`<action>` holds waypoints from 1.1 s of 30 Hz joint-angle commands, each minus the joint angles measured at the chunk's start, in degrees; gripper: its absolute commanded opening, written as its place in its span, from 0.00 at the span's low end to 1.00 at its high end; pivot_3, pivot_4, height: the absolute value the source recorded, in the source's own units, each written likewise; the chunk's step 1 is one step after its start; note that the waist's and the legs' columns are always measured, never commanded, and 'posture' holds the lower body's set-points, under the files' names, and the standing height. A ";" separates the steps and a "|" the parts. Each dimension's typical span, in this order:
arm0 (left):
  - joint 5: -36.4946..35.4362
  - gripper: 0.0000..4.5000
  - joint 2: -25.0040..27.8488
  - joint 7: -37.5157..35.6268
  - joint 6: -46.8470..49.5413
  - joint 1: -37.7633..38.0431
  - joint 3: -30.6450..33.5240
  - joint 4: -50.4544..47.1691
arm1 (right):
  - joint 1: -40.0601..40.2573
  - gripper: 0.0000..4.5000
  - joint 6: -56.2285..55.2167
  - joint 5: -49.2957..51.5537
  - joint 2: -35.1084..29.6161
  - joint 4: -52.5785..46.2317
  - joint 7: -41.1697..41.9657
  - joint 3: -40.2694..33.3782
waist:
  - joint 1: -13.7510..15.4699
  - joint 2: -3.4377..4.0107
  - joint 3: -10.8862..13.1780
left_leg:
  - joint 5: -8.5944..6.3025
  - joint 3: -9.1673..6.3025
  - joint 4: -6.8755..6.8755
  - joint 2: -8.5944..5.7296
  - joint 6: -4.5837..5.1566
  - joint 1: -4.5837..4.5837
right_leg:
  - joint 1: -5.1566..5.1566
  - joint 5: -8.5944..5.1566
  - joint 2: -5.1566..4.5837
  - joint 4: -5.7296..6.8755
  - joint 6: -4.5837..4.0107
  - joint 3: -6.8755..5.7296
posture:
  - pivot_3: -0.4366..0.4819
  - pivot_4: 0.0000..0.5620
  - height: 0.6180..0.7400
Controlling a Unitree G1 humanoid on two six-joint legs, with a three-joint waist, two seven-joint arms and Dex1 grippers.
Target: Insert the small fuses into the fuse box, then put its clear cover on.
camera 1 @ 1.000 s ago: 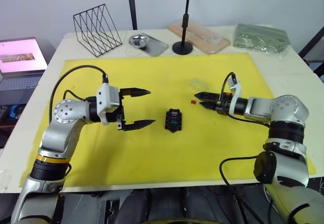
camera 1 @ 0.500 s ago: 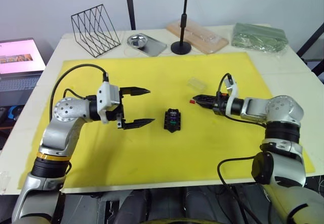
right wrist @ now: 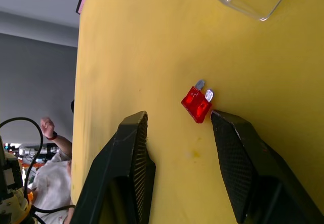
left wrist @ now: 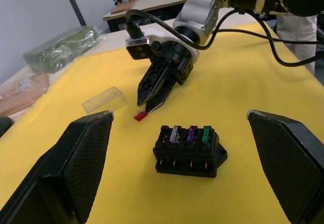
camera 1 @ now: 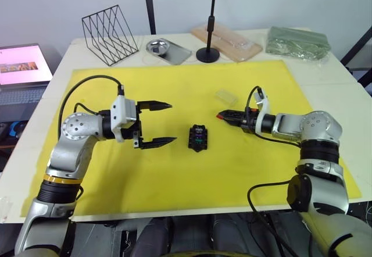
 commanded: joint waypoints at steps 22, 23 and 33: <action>0.29 1.00 -0.16 0.74 -0.12 0.26 -0.42 -3.30 | -0.49 0.18 -3.72 -0.93 1.61 3.44 -0.43 1.07 | -0.15 0.00 -0.01 | 0.00 0.00 0.02 0.00 0.00 0.04 | 0.02 0.00 0.00 0.05 0.00 0.01 | 0.48 0.27 1.00; 0.27 1.00 -0.08 0.82 0.04 0.25 -0.41 -3.51 | -0.32 0.10 -3.68 -0.90 1.76 3.40 -0.87 0.74 | -0.15 0.00 -0.01 | 0.00 0.00 0.02 0.00 0.00 0.04 | 0.02 0.00 0.00 0.05 0.00 0.01 | 0.48 0.27 1.00; 0.40 1.00 -0.13 1.51 1.31 -0.59 -0.68 -4.31 | 0.78 0.03 -3.38 -0.93 2.12 2.22 -2.32 0.35 | -0.05 -0.04 -0.04 | 0.00 -0.01 0.05 0.00 0.00 0.05 | 0.05 0.00 0.00 0.06 0.00 0.00 | 0.48 0.27 1.00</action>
